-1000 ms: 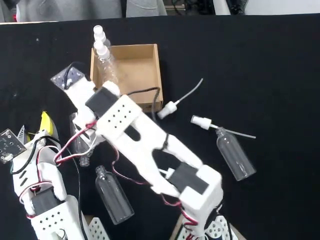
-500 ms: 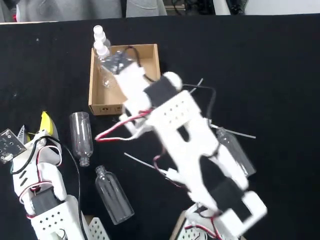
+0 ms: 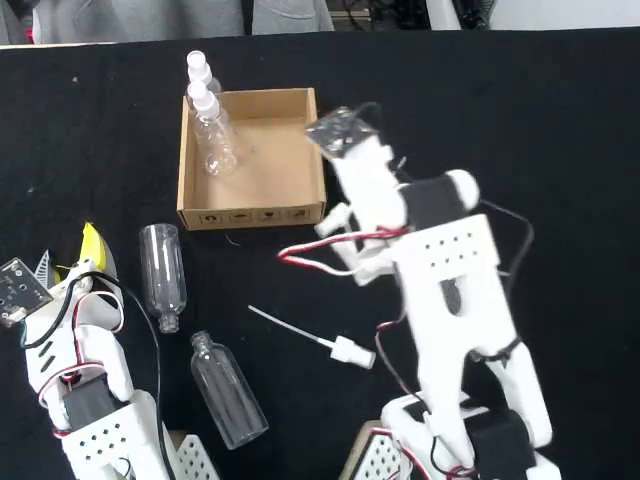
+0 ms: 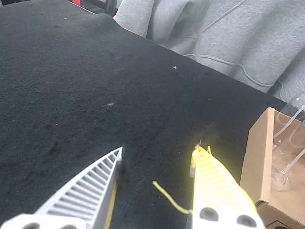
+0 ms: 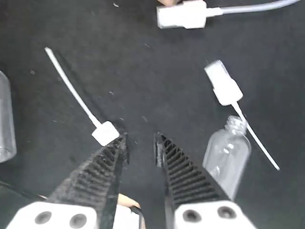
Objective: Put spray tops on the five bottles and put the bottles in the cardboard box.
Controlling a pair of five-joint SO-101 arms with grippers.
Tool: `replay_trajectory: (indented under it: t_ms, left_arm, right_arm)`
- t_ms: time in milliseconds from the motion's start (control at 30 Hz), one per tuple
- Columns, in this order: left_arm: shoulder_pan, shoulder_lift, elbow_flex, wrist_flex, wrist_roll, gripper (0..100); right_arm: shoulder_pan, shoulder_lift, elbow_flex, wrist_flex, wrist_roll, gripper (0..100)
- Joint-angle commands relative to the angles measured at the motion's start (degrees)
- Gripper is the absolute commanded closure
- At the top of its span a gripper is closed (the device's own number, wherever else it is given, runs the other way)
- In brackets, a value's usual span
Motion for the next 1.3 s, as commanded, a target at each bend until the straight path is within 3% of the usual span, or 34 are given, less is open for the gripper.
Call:
replay_trajectory:
  t_ms: [0, 233, 400, 633, 1267]
  left_arm:
    - [-0.4, -0.7, 1.45, -1.41, -0.44, 78]
    - [-0.4, -0.7, 1.45, -1.41, -0.44, 78]
    - [-0.4, -0.7, 1.45, -1.41, -0.53, 78]
    - [-0.22, -0.7, 1.45, -1.32, -0.62, 78]
    - [-0.13, -0.7, 1.45, -1.14, -0.7, 78]
  right_arm:
    - [6.95, -2.86, 1.01, 0.26, 3.87, 87.8]
    - [12.04, -2.51, 8.4, 0.26, 10.02, 69.0]
    - [12.31, -2.86, 13.41, -0.09, 13.27, 73.4]
    - [18.46, -2.86, 14.37, -0.35, 17.93, 74.0]
    - [31.56, -2.51, 25.54, -16.09, 31.82, 74.3]
